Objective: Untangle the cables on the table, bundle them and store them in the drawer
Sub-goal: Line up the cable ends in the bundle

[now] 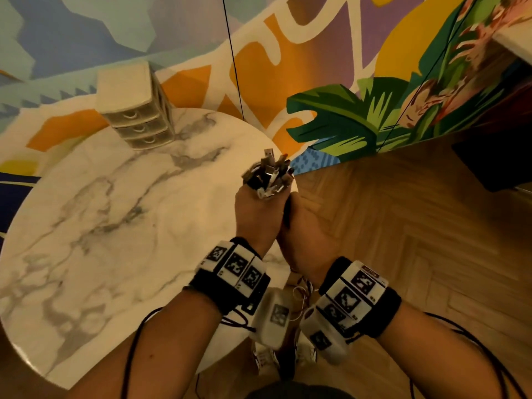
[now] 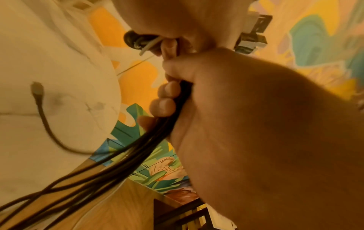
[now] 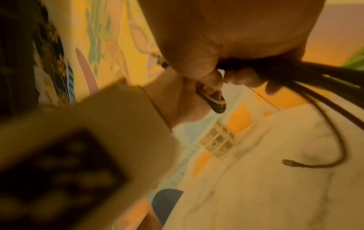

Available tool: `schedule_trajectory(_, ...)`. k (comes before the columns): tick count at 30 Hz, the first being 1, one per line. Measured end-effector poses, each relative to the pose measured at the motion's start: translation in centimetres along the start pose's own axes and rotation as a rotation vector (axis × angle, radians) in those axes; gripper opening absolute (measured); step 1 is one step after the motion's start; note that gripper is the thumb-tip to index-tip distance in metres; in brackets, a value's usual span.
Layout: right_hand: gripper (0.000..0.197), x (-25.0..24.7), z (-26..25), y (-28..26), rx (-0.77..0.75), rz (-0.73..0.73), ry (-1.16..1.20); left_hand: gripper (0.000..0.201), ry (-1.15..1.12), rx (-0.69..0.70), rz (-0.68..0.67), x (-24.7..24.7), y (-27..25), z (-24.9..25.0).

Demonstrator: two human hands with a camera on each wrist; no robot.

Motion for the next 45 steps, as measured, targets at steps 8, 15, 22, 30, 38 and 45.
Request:
schedule_trajectory(8, 0.031, -2.7, -0.6, 0.5, 0.457, -0.387, 0.973, 0.04, 0.061, -0.075, -0.389, 0.3, 0.0, -0.5)
schedule_trajectory(15, 0.036, -0.5, -2.5, 0.0, 0.407, -0.729, 1.413, 0.041, -0.026, -0.187, -0.564, 0.6, 0.0, 0.3)
schedule_trajectory(22, 0.038, 0.3, -1.5, 0.7, 0.184, -0.33, 0.432, 0.026, -0.253, -0.21, -0.366, -0.3, 1.4, 0.6)
schedule_trajectory(30, 0.032, 0.9, 0.0, 0.4, 0.149, -0.54, 0.274, 0.044, -0.534, -0.206, -0.652, -0.7, 0.9, 2.5)
schedule_trajectory(38, 0.014, -2.7, 6.1, 3.7, 0.144, -0.589, -0.066, 0.053, -0.412, -0.324, -0.858, -2.0, 1.0, 3.6)
schedule_trajectory(45, 0.019, -2.3, 11.0, 0.9, 0.284, -0.799, -0.21, 0.053, -0.196, -0.405, -0.926, -2.4, 0.2, 2.0)
Point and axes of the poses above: each hand's wrist, its own y-axis towards the middle knuckle, its own x-axis out of the palm, z = x × y, the point moved 5 cm from there along y, towards the middle knuckle, and after that the axes turned 13 degrees about -x, right-handed, at the moved point
